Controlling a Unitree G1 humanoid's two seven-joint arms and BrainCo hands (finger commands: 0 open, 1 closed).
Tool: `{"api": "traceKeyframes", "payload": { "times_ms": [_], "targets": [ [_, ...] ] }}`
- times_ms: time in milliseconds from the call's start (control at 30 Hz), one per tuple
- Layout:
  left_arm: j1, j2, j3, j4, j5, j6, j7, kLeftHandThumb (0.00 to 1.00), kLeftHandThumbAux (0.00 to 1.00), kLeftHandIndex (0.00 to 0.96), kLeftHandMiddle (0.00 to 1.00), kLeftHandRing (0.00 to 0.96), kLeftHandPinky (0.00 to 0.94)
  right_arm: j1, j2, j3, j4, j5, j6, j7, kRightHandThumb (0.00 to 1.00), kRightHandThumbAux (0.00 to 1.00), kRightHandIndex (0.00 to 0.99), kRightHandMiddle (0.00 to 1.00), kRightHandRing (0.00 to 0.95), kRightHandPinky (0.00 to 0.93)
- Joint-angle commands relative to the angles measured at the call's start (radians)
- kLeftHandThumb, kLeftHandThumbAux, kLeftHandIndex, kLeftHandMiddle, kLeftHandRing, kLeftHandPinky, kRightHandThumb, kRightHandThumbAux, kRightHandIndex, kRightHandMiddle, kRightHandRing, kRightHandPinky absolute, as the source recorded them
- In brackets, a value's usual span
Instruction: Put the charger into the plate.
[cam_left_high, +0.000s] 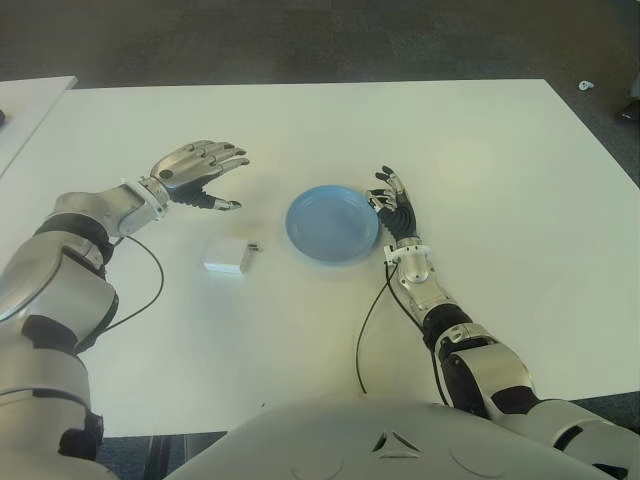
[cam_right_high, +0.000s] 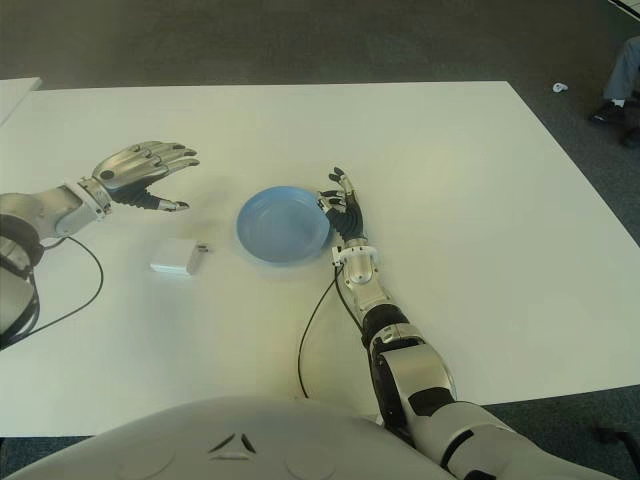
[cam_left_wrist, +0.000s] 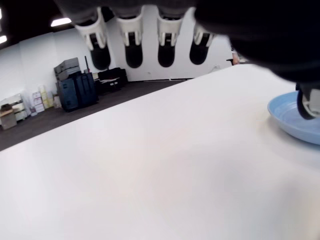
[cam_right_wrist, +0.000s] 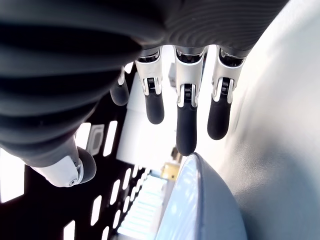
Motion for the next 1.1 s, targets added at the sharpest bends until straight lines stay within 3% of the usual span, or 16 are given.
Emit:
{"api": "traceKeyframes", "payload": {
  "times_ms": [33, 300, 500, 633, 767, 1100],
  "targets": [
    [0.034, -0.012, 0.029, -0.018, -0.033, 0.002, -0.044, 0.472, 0.23, 0.018, 0.036, 0.058, 0.107, 0.126, -0.002, 0.0, 0.116, -0.001, 0.069, 0.018, 0.0, 0.55, 0.0, 0.168, 0.313, 0.32],
    [0.061, -0.003, 0.057, -0.042, -0.046, 0.001, -0.058, 0.449, 0.245, 0.03, 0.053, 0.07, 0.111, 0.123, -0.001, -0.004, 0.122, 0.004, 0.067, 0.023, 0.0, 0.563, 0.0, 0.163, 0.309, 0.325],
    [0.111, 0.058, 0.103, -0.124, -0.089, -0.069, -0.106, 0.421, 0.269, 0.023, 0.043, 0.055, 0.09, 0.122, 0.0, -0.006, 0.124, 0.004, 0.063, 0.023, 0.0, 0.572, 0.0, 0.163, 0.309, 0.33],
    [0.166, 0.132, 0.159, -0.229, -0.174, -0.149, -0.252, 0.401, 0.237, 0.005, 0.012, 0.017, 0.037, 0.122, -0.001, -0.007, 0.123, 0.005, 0.062, 0.025, 0.0, 0.569, 0.0, 0.157, 0.306, 0.337],
    [0.217, 0.177, 0.199, -0.316, -0.225, -0.162, -0.375, 0.394, 0.181, 0.001, 0.003, 0.004, 0.009, 0.121, 0.0, -0.008, 0.124, 0.006, 0.065, 0.028, 0.0, 0.56, 0.0, 0.154, 0.304, 0.343],
    [0.342, 0.241, 0.287, -0.483, -0.253, -0.159, -0.495, 0.389, 0.096, 0.0, 0.0, 0.0, 0.0, 0.115, 0.0, -0.011, 0.127, 0.005, 0.066, 0.026, 0.0, 0.552, 0.0, 0.169, 0.315, 0.345]
  ]
}}
